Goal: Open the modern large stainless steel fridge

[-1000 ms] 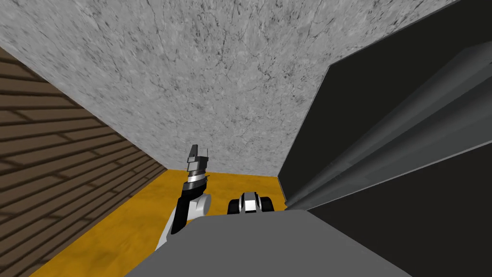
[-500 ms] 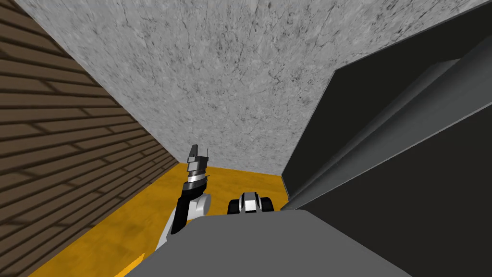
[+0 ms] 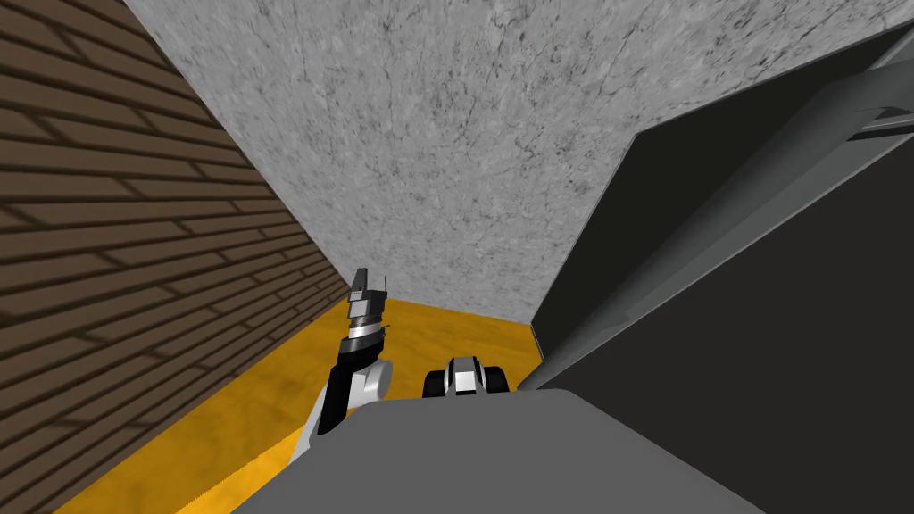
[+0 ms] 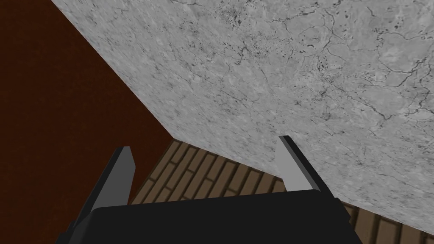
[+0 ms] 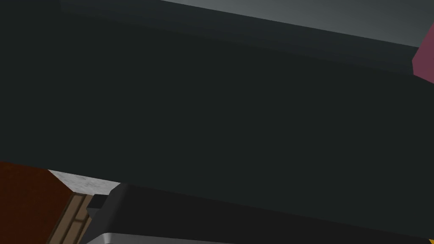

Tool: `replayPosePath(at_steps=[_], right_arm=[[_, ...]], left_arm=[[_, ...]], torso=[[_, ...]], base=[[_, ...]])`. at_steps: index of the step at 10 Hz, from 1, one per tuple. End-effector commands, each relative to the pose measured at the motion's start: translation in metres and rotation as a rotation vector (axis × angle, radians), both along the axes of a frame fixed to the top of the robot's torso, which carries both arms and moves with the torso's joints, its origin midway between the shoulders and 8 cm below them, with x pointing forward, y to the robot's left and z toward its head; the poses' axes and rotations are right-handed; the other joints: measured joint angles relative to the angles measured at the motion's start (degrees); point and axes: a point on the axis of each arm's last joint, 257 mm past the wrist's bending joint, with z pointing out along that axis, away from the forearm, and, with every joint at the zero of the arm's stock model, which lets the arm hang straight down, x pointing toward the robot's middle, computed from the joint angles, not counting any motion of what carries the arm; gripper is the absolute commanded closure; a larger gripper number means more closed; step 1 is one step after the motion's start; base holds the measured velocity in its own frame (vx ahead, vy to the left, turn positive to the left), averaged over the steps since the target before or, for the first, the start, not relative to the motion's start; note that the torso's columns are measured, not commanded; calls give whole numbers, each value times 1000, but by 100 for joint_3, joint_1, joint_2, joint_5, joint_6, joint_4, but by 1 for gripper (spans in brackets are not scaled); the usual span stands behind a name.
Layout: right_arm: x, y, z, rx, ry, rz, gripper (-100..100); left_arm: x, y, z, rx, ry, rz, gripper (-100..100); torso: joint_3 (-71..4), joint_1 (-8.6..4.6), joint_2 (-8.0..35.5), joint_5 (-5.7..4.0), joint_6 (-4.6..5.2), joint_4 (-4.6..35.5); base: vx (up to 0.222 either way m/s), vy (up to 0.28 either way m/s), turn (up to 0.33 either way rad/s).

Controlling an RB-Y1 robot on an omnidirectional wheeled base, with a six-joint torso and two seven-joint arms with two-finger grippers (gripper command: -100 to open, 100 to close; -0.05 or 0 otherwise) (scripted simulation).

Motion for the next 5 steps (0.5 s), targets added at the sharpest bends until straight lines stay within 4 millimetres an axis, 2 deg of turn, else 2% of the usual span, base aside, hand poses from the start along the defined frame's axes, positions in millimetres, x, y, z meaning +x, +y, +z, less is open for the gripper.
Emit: replayPosePath(at_steps=[1, 2, 3, 5], right_arm=[[4, -13, 11, 3, -18, 8, 100], [13, -17, 3, 8, -2, 42, 100], [16, -22, 9, 3, -12, 44, 100], [13, -34, 19, 15, -33, 25, 100]], left_arm=[[0, 0, 0, 0, 0, 0, 0], [0, 0, 0, 0, 0, 0, 0], [0, 0, 0, 0, 0, 0, 0], [0, 0, 0, 0, 0, 0, 0]], torso=[[5, -12, 25, 15, 3, 21], [7, -19, 25, 22, 27, 32], [23, -25, 53, 6, -13, 35], [4, -59, 61, 33, 9, 57]], base=[[-89, 68, 1], [-166, 96, 130], [-181, 116, 125], [-39, 46, 29]])
